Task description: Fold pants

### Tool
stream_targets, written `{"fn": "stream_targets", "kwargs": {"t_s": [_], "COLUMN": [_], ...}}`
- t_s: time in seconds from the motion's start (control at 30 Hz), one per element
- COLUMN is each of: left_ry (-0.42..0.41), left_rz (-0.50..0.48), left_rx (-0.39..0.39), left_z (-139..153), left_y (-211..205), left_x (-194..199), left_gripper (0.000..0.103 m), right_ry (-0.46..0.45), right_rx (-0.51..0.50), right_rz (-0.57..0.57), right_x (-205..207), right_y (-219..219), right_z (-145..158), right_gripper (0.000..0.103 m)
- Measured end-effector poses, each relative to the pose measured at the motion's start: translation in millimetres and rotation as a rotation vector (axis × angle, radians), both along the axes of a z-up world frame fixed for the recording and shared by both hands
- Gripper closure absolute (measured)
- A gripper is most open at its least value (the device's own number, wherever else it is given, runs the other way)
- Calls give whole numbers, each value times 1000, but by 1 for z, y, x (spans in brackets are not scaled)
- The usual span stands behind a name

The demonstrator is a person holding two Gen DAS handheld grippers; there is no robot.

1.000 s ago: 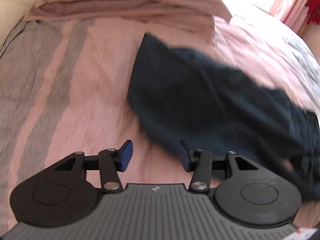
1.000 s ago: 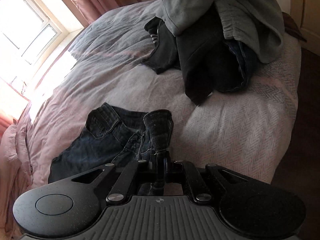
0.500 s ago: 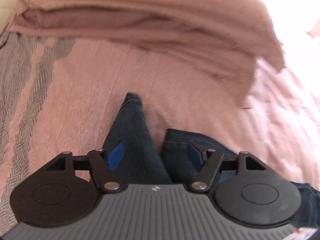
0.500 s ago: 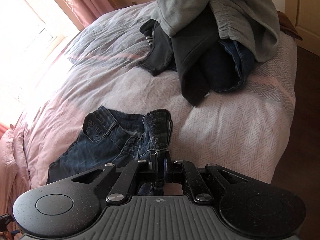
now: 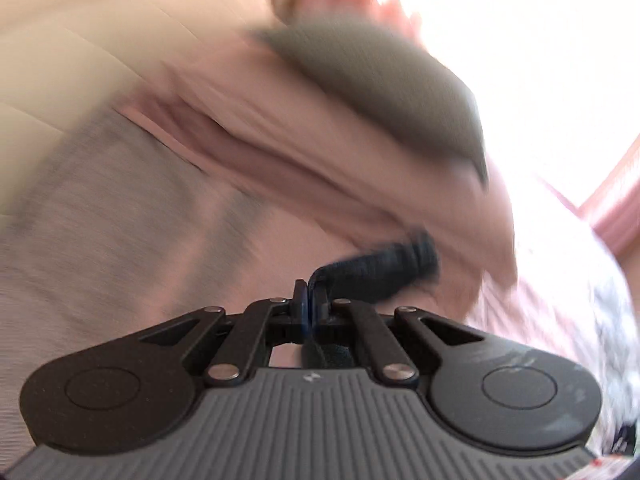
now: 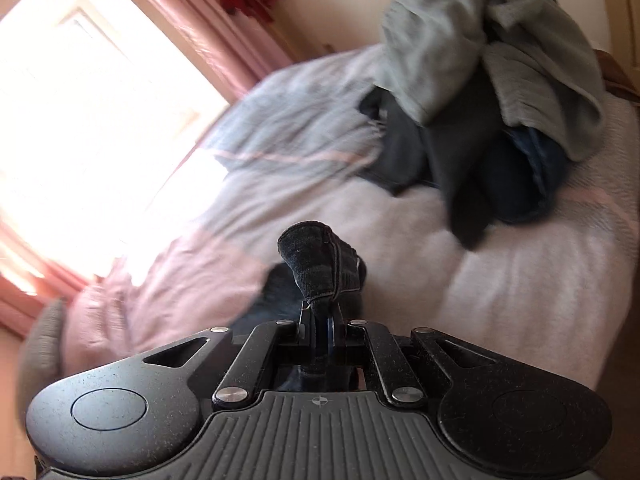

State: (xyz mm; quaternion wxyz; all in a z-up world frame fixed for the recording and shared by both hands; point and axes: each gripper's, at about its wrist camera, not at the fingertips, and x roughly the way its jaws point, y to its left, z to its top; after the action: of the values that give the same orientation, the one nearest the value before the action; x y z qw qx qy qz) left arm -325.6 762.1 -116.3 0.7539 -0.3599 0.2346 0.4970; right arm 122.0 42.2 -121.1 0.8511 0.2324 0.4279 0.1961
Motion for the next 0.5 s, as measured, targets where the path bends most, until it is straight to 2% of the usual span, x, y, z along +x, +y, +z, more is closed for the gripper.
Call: {"fn": "stream_targets", "kwargs": {"t_s": [0.07,0.17,0.23,0.27,0.3,0.33,0.37,0.43,0.47,0.5], "left_ry": [-47,-10,30,67,114,166,221,275,278,272], "left_rz": [74,127,187,218,237,245,257,266,256,241], "left_rx": [3,-13,-75,-103,-131,-169,-224,-307,-331,-343], "left_z": [14,6,-18,-35,-54,-72,-94,-124,-134,-141], "left_y": [-18,-54,-78,-91,-104,-114,-124,-143,-153,-163], "left_x": [-56,-118,-151,-164,-173,-181,-188,-199,-203,-202], "left_gripper": [103,103,98,91,83,79,79,79,79,77], "right_ry": [-18,5,51,83,119,163,216,340,363,366], "right_rx": [29,28,-3,-28,-75,-140,-206,-331,-370,-364], "right_rz": [49,84,86,97,99,79,60,41,34,34], "right_x": [-9,-24,-34,-38,-41,-41,-41,-40,-43,-46], "right_y": [0,-4,-12,-16,-20,-24,-27,-34,-36,-39], "right_z": [10,9,-3,-12,-24,-38,-55,-85,-95,-102], "right_gripper": [102,102,102,102,102,102,102,98,94,89]}}
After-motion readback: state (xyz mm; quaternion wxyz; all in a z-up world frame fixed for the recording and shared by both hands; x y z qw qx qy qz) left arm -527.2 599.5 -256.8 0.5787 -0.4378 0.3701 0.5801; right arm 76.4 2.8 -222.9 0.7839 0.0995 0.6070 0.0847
